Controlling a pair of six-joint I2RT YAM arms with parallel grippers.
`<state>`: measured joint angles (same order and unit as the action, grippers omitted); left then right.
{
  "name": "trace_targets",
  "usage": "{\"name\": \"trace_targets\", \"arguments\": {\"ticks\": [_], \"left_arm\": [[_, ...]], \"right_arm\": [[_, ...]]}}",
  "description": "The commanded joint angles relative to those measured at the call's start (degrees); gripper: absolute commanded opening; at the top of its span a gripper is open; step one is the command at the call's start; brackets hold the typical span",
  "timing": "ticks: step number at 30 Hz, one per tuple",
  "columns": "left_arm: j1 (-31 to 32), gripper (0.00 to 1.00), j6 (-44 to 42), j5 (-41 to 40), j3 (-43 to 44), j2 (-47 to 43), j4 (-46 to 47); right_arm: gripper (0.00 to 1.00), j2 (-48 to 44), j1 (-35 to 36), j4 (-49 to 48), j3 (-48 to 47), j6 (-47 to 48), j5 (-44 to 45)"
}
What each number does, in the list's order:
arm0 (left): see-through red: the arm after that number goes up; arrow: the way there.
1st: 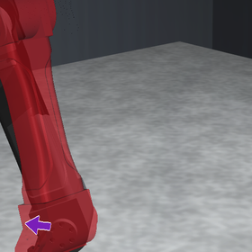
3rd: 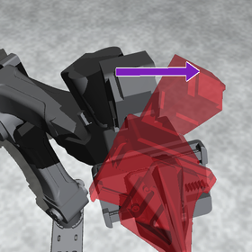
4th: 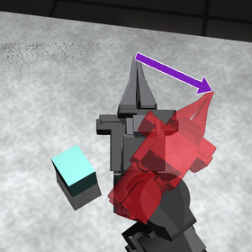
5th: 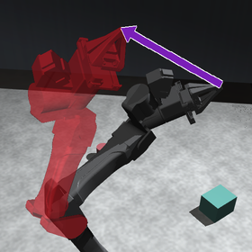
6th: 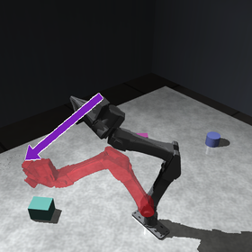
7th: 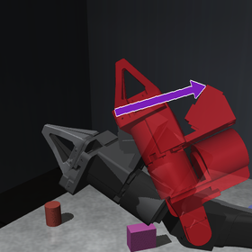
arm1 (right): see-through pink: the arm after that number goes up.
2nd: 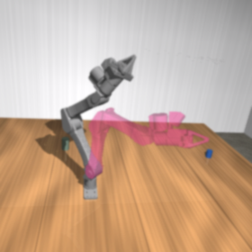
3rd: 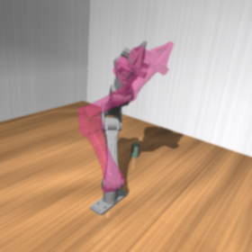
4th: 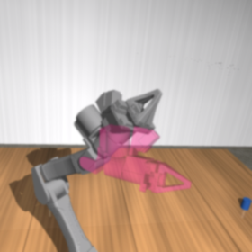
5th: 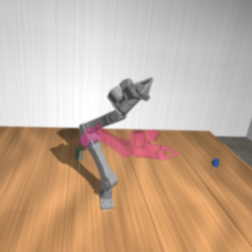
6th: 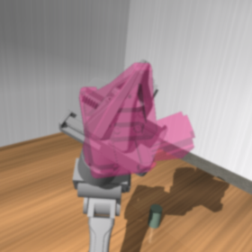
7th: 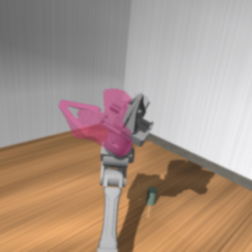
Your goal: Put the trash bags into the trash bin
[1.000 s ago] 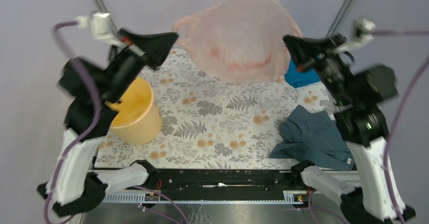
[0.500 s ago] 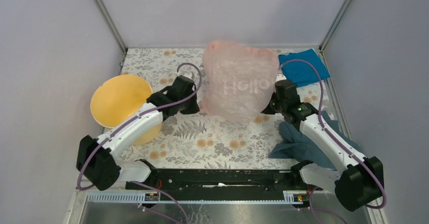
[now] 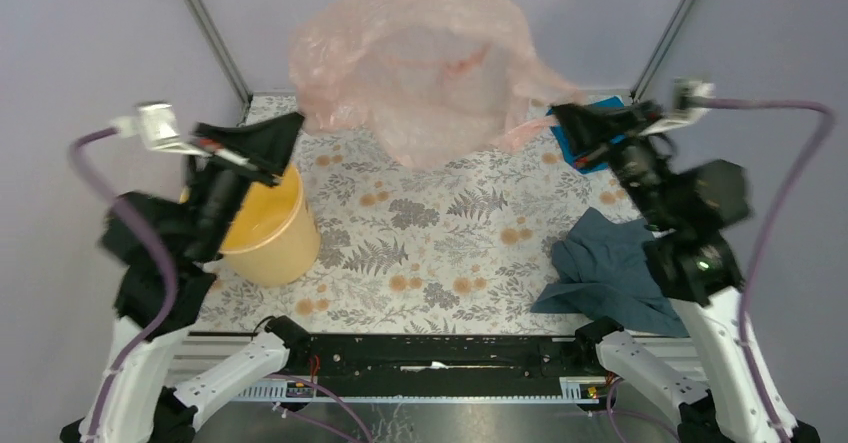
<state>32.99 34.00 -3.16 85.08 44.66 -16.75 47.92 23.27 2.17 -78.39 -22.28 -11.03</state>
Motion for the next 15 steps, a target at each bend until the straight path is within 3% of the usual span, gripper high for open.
{"name": "trace_targets", "arguments": {"ticks": [1, 5, 15], "left_arm": [[-0.07, 0.0, 3.29, -6.04, -19.17, 6.07, -11.92], [-0.04, 0.0, 3.65, -3.38, -23.85, 4.42, -13.16], [0.4, 0.0, 5.58, 10.54, -14.2, 7.55, -15.61]], "right_arm": [[0.0, 8.1, 0.11, 8.45, 18.17, -0.3, 0.99], [0.0, 6.56, 0.11, 6.88, 24.58, -1.48, 0.51], [0.0, 6.15, 0.11, 10.97, 14.52, -1.56, -9.36]]}}
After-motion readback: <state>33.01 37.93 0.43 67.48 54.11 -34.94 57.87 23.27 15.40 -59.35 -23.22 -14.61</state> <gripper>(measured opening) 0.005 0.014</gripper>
